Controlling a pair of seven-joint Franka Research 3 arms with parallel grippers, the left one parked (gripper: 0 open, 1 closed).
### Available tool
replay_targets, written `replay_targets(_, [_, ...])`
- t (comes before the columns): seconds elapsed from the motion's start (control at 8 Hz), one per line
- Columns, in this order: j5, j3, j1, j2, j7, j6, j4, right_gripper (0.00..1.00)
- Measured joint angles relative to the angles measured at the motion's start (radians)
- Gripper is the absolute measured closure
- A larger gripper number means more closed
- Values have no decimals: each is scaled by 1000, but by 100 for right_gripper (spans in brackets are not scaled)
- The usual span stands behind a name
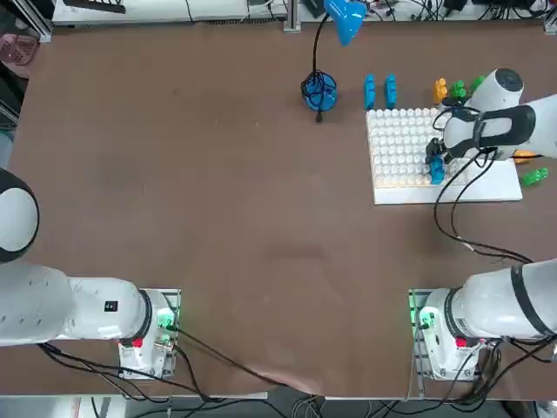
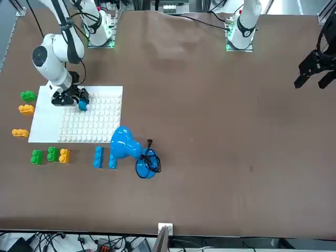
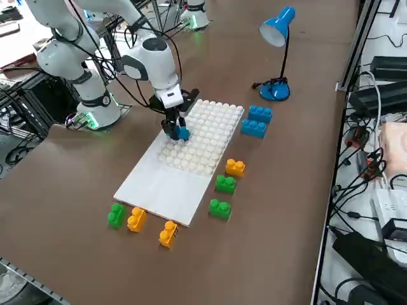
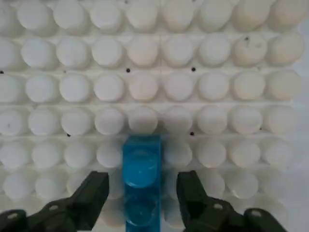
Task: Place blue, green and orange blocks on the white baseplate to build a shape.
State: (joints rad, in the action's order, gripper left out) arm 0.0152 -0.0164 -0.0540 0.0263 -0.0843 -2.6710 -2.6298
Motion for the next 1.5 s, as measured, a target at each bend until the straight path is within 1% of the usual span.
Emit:
replay_targets(0.12, [0,0,1,-44,0,64,21,0])
replay_targets(0.38, [0,2,12,-150,10,222,87,0])
replay_targets(0.5, [0,3,26,-167,31,261,130,0])
replay_targets(0.62, [0,3,47,-148,61,269,176,0])
replay_targets(0.75, [2,4,72,-91,101,269,240,0])
replay_targets(0.88, [3,4,101,-6,155,267,327,0])
replay_targets(1.12, [4,6,144,198,246,265,535,0])
replay_targets(1.25, [4,6,153,291,263,265,632,0])
replay_targets(1.5, [4,6,160,444,279,273,799,0])
